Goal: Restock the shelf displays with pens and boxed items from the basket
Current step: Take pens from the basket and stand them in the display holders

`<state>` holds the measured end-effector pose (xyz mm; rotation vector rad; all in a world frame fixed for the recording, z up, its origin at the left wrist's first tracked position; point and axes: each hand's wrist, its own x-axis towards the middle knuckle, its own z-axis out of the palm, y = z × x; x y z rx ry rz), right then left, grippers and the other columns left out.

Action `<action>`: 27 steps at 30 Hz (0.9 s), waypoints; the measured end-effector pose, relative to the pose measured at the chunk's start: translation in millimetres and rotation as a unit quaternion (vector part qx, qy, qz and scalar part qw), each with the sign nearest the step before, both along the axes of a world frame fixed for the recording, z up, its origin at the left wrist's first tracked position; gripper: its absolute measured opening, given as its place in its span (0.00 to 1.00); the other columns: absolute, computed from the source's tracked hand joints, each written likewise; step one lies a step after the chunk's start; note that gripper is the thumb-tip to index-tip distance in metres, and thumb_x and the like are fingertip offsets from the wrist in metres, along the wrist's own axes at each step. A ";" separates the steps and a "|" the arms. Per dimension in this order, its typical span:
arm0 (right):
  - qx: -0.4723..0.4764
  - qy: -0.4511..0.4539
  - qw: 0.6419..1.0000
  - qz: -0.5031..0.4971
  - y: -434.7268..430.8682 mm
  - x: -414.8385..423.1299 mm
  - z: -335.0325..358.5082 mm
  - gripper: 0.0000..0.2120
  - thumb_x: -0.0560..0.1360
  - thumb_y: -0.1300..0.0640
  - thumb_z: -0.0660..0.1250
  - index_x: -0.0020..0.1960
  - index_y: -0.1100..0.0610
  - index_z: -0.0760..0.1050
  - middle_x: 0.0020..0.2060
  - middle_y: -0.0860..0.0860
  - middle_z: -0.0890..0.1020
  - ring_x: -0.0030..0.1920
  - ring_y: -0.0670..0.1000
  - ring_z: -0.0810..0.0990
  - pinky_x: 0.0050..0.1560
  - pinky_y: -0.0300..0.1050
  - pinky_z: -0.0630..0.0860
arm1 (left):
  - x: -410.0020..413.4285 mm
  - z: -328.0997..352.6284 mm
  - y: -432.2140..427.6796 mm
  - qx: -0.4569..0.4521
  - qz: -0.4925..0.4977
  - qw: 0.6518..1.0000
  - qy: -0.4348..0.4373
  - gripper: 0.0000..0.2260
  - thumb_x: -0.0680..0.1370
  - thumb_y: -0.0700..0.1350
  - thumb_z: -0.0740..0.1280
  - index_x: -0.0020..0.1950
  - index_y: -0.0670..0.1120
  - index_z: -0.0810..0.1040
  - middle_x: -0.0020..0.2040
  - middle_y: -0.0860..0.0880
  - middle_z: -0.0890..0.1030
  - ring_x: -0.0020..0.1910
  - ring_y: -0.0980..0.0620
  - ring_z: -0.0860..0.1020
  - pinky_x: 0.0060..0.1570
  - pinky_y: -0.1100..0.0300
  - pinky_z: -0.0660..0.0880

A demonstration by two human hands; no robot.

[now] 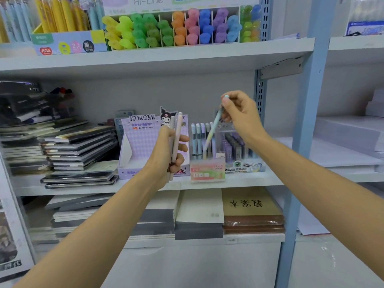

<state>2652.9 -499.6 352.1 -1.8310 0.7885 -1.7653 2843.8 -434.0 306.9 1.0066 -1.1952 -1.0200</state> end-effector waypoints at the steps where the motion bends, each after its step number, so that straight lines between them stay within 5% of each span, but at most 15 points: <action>1: 0.001 0.012 1.000 -0.024 -5.3 -3.1 -2.7 0.06 0.81 0.62 0.61 0.55 0.63 0.74 0.43 0.56 0.79 0.38 0.48 0.78 0.41 0.38 0.78 | 0.9 -2.5 -2.1 0.001 -0.009 1.000 0.007 0.15 0.78 0.50 0.54 0.44 0.44 0.77 0.33 0.51 0.74 0.22 0.55 0.63 0.20 0.65 0.57; 5: 0.005 0.079 0.994 -0.072 -20.1 -2.4 -22.5 0.05 0.80 0.62 0.63 0.53 0.62 0.75 0.44 0.56 0.80 0.41 0.50 0.80 0.40 0.34 0.77 | -0.6 -9.8 -9.5 0.001 -0.006 1.000 0.004 0.10 0.79 0.44 0.57 0.40 0.45 0.73 0.31 0.52 0.71 0.22 0.56 0.63 0.18 0.65 0.59; 10: -0.023 0.172 0.981 -0.088 -29.1 3.8 -33.6 0.04 0.79 0.62 0.65 0.51 0.62 0.77 0.44 0.58 0.82 0.43 0.56 0.82 0.50 0.49 0.80 | 2.9 -18.6 -13.5 -0.028 -0.034 0.999 -0.021 0.10 0.83 0.45 0.59 0.47 0.44 0.77 0.31 0.52 0.74 0.23 0.56 0.65 0.20 0.66 0.63; 14: -0.039 0.243 0.964 -0.101 -33.0 3.1 -23.8 0.04 0.79 0.61 0.65 0.50 0.60 0.78 0.42 0.54 0.82 0.43 0.54 0.82 0.50 0.50 0.80 | 4.8 -22.5 -13.6 -0.048 -0.032 0.997 -0.050 0.11 0.84 0.46 0.58 0.49 0.44 0.78 0.30 0.51 0.76 0.25 0.56 0.68 0.23 0.66 0.67; 20: -0.062 0.231 0.962 -0.132 -38.2 13.9 -26.7 0.05 0.76 0.60 0.69 0.51 0.58 0.75 0.41 0.50 0.77 0.38 0.47 0.76 0.43 0.43 0.75 | 2.3 -24.4 -10.8 -0.057 -0.040 0.995 -0.067 0.14 0.83 0.48 0.58 0.53 0.41 0.80 0.33 0.50 0.81 0.26 0.55 0.75 0.27 0.64 0.73; 27: -0.025 0.278 0.938 -0.204 -45.2 18.3 -35.0 0.04 0.75 0.54 0.70 0.50 0.52 0.79 0.48 0.48 0.68 0.49 0.46 0.70 0.53 0.51 0.74 | 2.7 -22.0 -7.3 -0.068 -0.032 0.994 -0.073 0.14 0.83 0.49 0.58 0.54 0.43 0.79 0.31 0.50 0.79 0.24 0.55 0.74 0.25 0.64 0.72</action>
